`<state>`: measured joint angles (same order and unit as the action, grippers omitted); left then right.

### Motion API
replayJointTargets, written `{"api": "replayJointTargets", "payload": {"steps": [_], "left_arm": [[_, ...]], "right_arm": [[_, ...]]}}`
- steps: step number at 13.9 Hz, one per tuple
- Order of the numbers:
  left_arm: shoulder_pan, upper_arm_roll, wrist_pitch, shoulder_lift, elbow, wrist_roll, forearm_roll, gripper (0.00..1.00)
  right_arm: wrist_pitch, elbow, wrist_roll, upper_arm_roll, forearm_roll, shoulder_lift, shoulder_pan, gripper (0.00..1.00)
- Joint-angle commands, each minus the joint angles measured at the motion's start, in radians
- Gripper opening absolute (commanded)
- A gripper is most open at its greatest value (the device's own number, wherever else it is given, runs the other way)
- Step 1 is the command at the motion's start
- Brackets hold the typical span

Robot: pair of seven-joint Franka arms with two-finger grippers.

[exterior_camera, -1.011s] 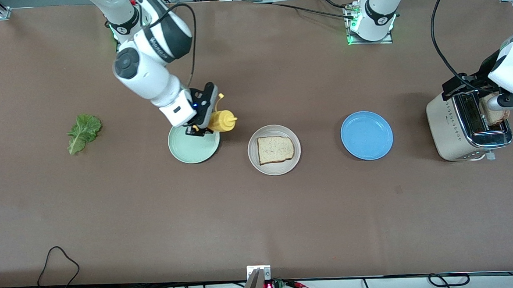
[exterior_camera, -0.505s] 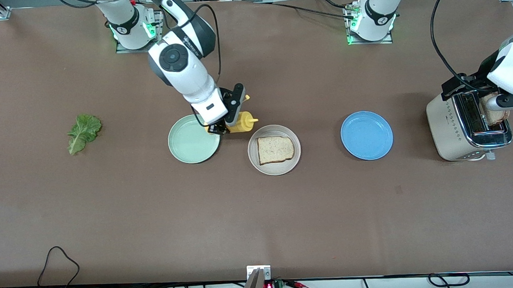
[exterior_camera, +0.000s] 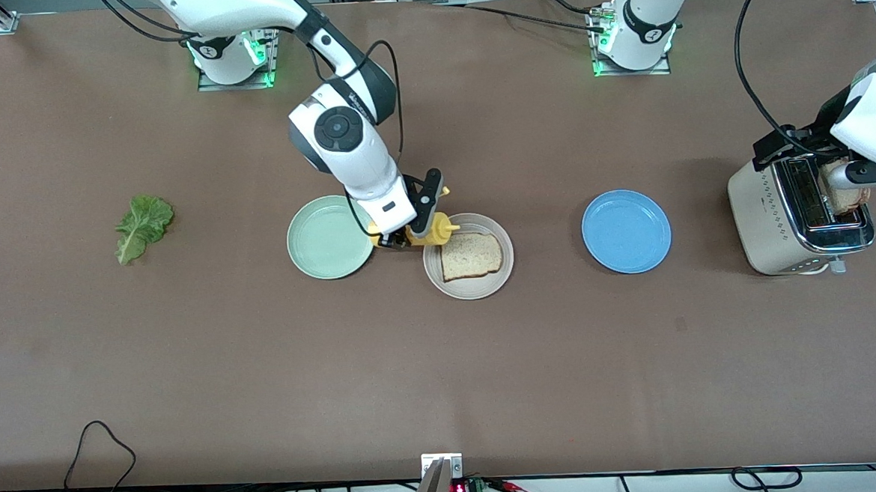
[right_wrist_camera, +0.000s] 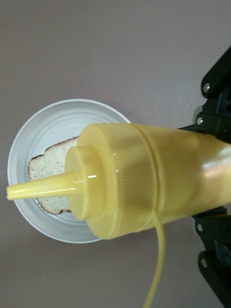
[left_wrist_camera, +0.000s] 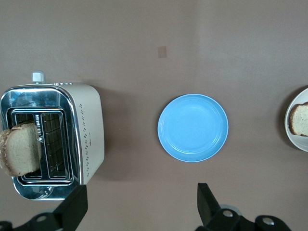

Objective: Make sandwich in beige plate with both arms

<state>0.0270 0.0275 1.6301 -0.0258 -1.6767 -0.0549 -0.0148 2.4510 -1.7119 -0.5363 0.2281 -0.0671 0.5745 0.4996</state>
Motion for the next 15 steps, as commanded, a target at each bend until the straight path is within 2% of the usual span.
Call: {"api": "replayJointTargets", "payload": {"steps": [1, 4, 13, 15], "left_arm": [[0.013, 0.012, -0.012, 0.02, -0.015, 0.013, -0.014, 1.0], [0.013, 0.012, -0.016, 0.02, -0.014, 0.013, -0.014, 1.0], [0.011, 0.014, -0.029, 0.021, -0.009, 0.012, -0.014, 1.0], [0.011, 0.012, -0.026, 0.021, -0.009, 0.012, -0.014, 1.0]], "right_arm": [[-0.004, 0.043, 0.027, -0.024, -0.023, 0.028, 0.028, 0.13], [-0.003, 0.048, 0.03, -0.049, -0.034, 0.039, 0.051, 0.13], [-0.003, 0.054, 0.038, -0.052, -0.06, 0.059, 0.062, 0.14], [-0.003, 0.054, 0.048, -0.072, -0.077, 0.061, 0.08, 0.16]]}}
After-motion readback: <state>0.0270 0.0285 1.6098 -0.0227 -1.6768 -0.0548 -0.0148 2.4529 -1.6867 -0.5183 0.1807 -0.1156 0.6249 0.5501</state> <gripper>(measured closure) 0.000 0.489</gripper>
